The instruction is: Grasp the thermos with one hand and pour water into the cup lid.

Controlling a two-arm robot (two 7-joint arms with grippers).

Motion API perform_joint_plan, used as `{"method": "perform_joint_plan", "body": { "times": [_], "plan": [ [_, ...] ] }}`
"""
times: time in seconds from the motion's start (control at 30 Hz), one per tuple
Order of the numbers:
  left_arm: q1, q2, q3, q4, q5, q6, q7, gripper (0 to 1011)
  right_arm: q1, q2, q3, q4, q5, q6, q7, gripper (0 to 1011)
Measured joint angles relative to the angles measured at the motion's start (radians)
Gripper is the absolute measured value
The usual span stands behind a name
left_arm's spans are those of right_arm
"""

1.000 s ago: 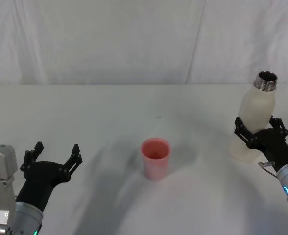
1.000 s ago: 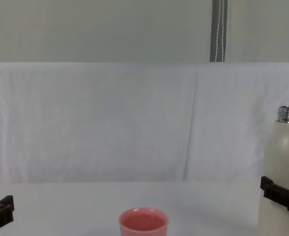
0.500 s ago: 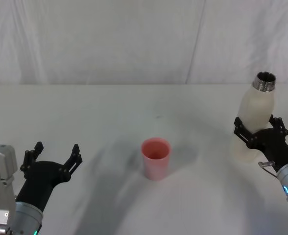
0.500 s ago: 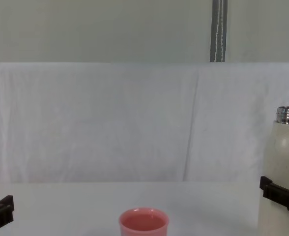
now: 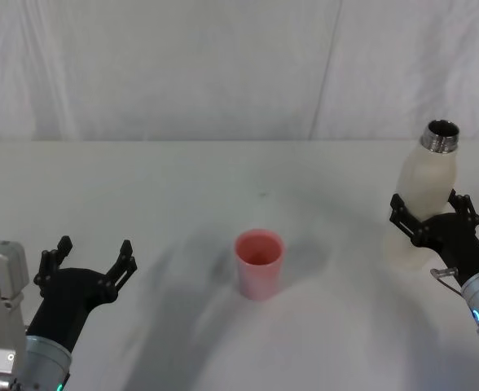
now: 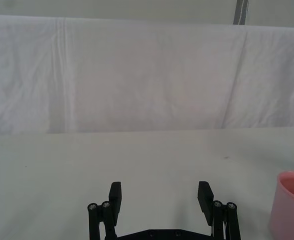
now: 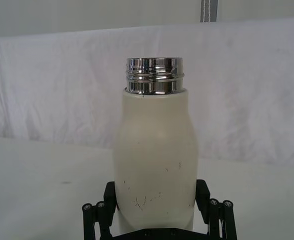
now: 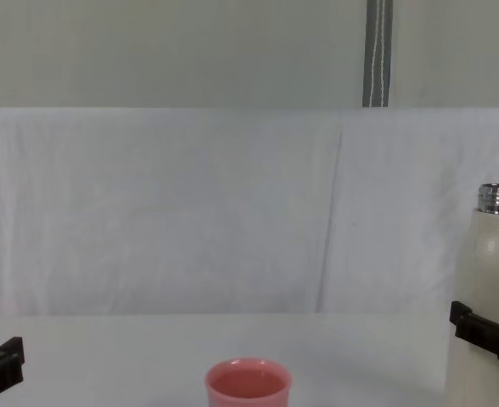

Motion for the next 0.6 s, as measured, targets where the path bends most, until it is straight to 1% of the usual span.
{"method": "perform_joint_plan", "body": {
  "times": [0.37,0.6],
  "plan": [
    [0.0,0.0,0.0,0.0,0.0,0.0,0.0,1001,-0.006,0.0,0.002,-0.013,0.007,0.001,0.001,1000],
    [0.0,0.0,0.0,0.0,0.0,0.0,0.0,1001,-0.017,0.006,0.001,-0.033,0.005,0.009,0.0,1000]
  ]
}}
